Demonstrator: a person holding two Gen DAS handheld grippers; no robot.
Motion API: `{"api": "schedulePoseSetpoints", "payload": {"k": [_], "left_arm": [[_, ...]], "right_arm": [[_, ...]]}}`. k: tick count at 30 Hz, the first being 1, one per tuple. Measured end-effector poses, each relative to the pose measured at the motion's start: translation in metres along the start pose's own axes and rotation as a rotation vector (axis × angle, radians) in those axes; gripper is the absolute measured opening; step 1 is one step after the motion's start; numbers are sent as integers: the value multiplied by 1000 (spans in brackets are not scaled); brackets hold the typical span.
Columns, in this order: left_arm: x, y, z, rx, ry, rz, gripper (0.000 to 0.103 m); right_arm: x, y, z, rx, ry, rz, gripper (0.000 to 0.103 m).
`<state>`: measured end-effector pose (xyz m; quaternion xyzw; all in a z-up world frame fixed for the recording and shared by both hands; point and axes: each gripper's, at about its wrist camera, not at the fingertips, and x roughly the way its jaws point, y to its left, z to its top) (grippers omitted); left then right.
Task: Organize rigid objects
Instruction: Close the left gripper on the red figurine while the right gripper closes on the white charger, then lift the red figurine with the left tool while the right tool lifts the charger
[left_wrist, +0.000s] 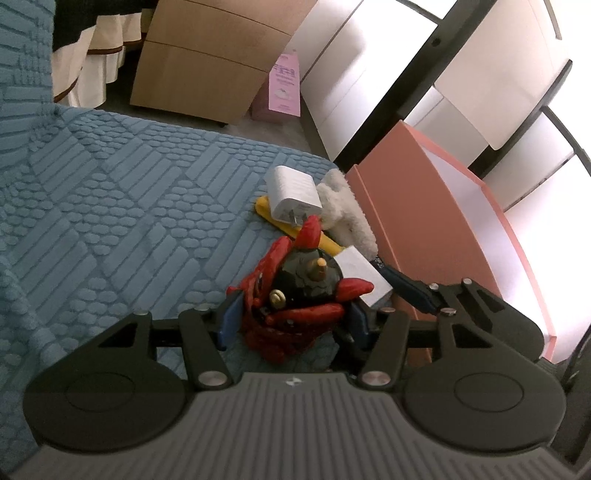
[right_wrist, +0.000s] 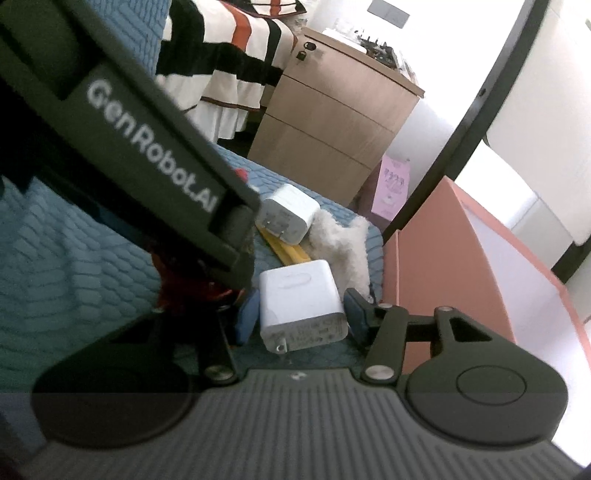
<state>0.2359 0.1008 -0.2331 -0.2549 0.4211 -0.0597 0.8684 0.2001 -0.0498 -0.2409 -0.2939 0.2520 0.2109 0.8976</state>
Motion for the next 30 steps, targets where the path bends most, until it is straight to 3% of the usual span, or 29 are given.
{"api": "schedulePoseSetpoints", "payload": {"k": [13,30], "left_arm": [[-38,9,-28,-24,-26,63,63],[-64,-20,-58,27,-54,161,63]], "right_arm": [[-33,-10,-9,139,19,100,53],[-64,-6,-35,266,37,188,53]]}}
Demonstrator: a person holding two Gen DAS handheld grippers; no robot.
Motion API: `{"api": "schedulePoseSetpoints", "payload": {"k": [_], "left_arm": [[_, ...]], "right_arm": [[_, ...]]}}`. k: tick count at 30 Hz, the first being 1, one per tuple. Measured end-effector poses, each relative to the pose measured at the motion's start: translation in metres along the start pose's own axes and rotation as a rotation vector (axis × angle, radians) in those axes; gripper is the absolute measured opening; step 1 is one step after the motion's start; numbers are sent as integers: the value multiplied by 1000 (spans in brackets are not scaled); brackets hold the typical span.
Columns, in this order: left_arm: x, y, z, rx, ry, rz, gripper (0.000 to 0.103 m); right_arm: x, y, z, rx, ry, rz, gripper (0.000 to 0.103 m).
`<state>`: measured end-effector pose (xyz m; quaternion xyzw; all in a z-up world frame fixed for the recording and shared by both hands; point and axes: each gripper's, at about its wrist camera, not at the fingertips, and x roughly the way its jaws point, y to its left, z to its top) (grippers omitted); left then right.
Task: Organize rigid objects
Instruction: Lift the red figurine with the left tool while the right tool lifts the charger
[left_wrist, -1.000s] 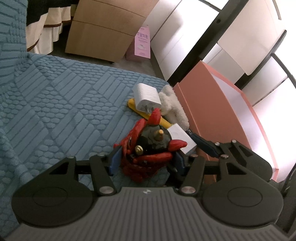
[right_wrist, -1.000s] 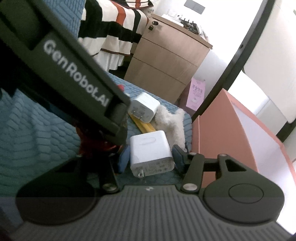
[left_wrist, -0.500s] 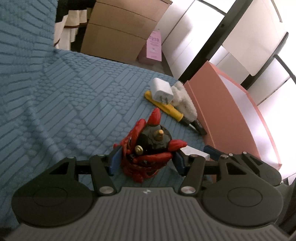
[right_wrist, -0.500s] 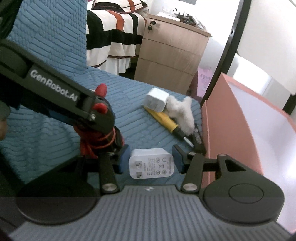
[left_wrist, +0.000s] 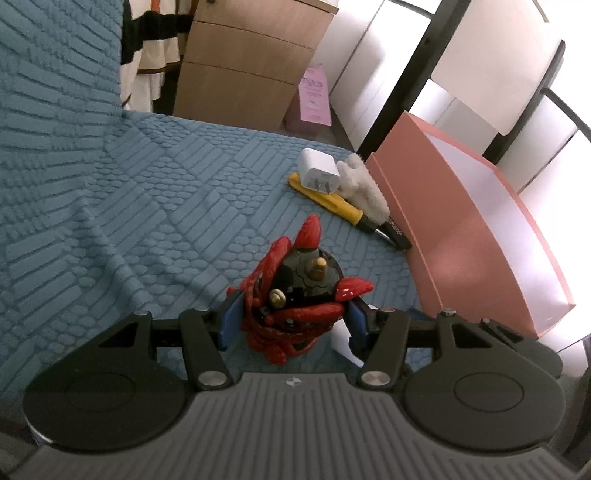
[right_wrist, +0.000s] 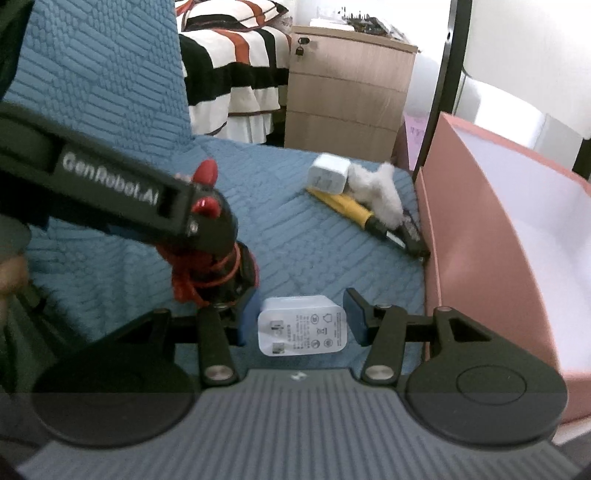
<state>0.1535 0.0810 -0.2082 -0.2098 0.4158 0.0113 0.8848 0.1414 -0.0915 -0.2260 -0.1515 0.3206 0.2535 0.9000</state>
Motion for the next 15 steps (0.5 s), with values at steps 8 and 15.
{"api": "schedulePoseSetpoints", "payload": {"k": [8,15], "left_arm": [[-5,-8,-15,1,9,58,63],[4,-8,-18,3,31,106,64]], "right_arm": [[-3,-5,-15,46,23,23,53],[-1,-10,-22,56,26,40,53]]}}
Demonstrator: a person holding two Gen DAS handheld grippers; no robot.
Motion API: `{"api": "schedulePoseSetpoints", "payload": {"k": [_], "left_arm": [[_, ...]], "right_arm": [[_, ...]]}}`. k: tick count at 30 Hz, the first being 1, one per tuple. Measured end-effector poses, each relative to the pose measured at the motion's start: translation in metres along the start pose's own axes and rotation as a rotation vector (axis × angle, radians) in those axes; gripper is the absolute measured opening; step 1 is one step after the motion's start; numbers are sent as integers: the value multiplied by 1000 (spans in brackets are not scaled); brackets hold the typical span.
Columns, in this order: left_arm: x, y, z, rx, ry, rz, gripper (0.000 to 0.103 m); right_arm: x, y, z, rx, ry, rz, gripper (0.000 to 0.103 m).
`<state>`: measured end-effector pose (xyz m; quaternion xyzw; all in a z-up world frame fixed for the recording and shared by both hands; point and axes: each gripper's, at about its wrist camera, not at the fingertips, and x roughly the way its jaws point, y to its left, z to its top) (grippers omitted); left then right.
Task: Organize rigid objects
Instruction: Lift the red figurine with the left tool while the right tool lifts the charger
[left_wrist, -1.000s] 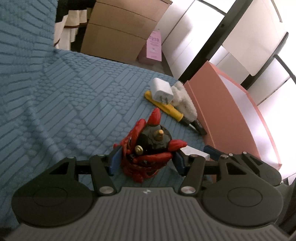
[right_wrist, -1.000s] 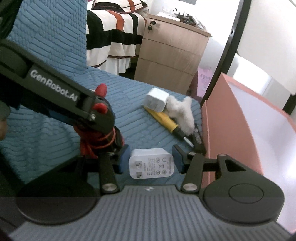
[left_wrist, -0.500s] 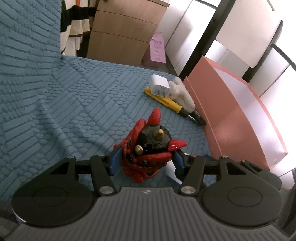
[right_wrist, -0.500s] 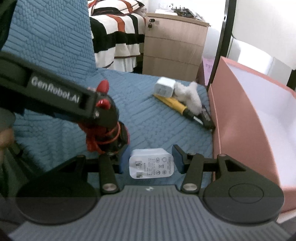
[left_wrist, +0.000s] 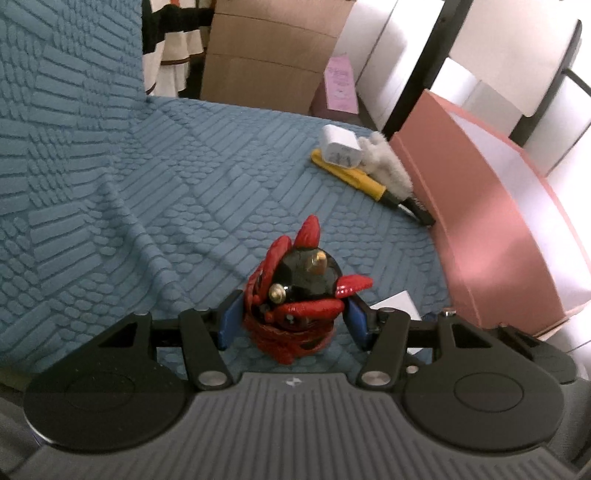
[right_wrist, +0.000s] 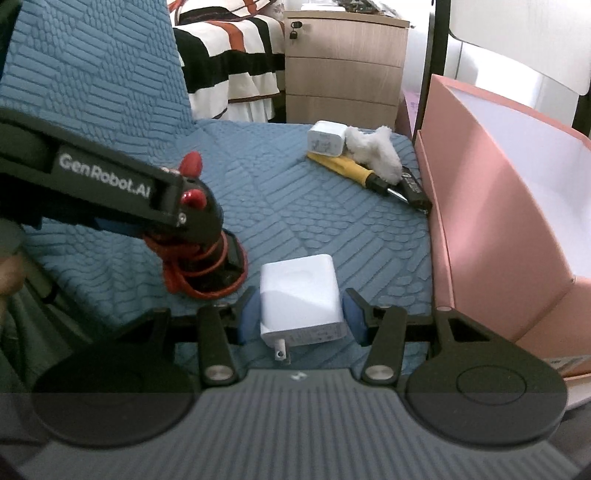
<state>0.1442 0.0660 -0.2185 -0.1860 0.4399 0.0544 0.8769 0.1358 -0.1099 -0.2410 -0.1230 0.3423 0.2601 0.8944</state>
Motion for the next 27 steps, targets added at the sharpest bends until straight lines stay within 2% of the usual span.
{"api": "schedulePoseSetpoints", "payload": {"k": [4,7,9,13,15,18,27], "left_arm": [[1,-1,-1,15,3,-2,64],[1,-2,-1,16,3,-4,66],[2,-1,0,9,5,-14,72],[6,-2,2,1,0,-21,74],[8,-3,3,6,-2,-20,74],[12,-4,5,8,-6,-16,74],[15,-4,7,1,5,-13,74]], "right_arm": [[4,-3,0,7,-3,20,54],[8,-6,3,6,-10,10,62],[9,-8,5,6,-13,20,63],[13,-6,6,2,-5,57,62],[14,-3,6,4,2,53,62],[15,1,5,-6,1,10,54],[9,2,9,-7,27,16,53]]}}
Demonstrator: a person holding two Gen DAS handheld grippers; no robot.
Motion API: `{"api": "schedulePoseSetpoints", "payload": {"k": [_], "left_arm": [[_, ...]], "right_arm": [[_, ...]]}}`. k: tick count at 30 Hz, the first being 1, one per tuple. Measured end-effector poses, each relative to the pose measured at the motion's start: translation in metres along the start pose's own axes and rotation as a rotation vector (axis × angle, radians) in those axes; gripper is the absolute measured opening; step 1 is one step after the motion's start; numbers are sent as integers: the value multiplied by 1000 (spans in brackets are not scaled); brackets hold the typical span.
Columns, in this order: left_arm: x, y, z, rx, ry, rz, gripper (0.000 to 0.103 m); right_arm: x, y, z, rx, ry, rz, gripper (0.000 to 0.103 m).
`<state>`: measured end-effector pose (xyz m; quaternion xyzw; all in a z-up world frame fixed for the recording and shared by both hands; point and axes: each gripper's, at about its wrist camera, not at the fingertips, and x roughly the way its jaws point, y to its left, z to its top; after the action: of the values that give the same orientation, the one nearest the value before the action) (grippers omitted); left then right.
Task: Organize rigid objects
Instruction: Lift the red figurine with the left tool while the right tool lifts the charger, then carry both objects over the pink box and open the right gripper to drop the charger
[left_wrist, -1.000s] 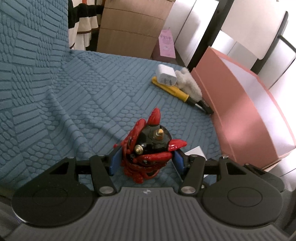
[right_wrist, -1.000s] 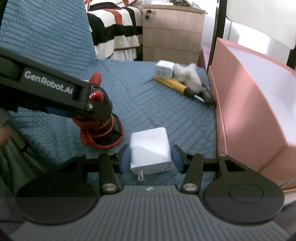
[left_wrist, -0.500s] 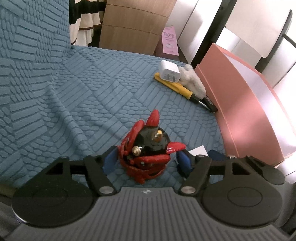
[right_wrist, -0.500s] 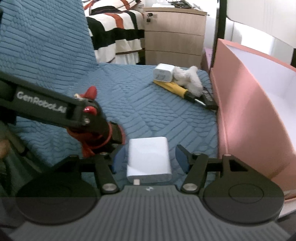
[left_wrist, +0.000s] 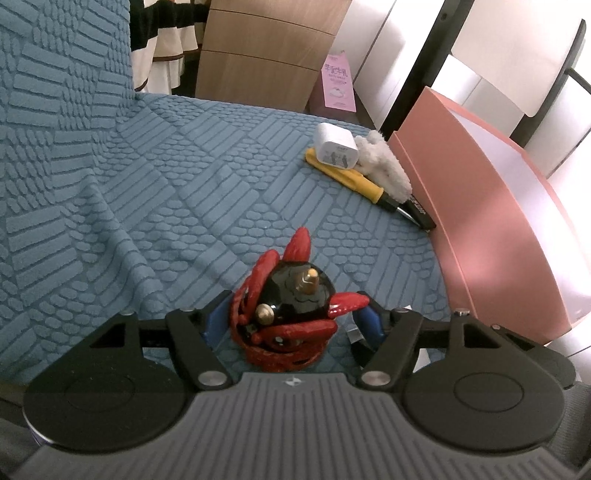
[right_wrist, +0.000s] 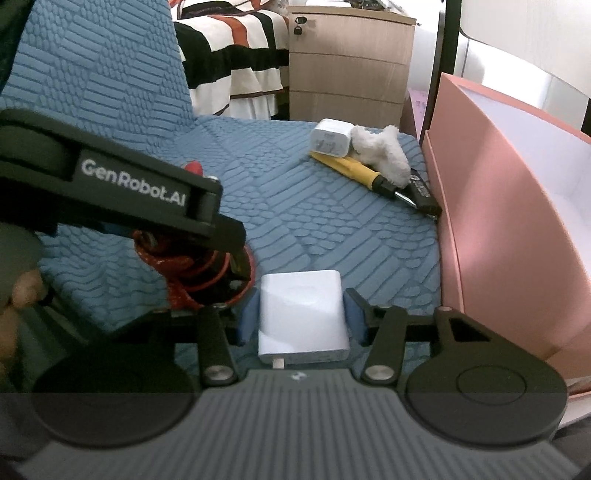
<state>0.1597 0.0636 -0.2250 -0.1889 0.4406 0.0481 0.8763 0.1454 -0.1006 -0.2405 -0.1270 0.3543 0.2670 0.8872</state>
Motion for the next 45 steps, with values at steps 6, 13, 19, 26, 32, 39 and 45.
{"api": "schedulePoseSetpoints", "payload": {"k": [6,13,19,26,32,39,45], "left_arm": [[-1,-1,2,-3,-2,3,71],[-8,0,4,-9,-17,-32,63],[-23,-3,9,-29,-51,-54,63],[-54,-12,20,-36,-112,-74,63],[-85,-24,27,-31,-144,-75,63],[-111,-45,39,-22,-168,-86,63],[-121,-62,53,-32,-171,-93,63]], "right_arm": [[-8,-3,5,25,9,10,53],[-21,-12,12,57,11,15,53],[-32,-22,24,85,3,21,53],[-59,-32,45,110,-31,41,53],[-86,-45,60,134,-88,52,53],[-121,-54,82,125,-157,58,53],[-136,-66,98,129,-206,52,53]]}}
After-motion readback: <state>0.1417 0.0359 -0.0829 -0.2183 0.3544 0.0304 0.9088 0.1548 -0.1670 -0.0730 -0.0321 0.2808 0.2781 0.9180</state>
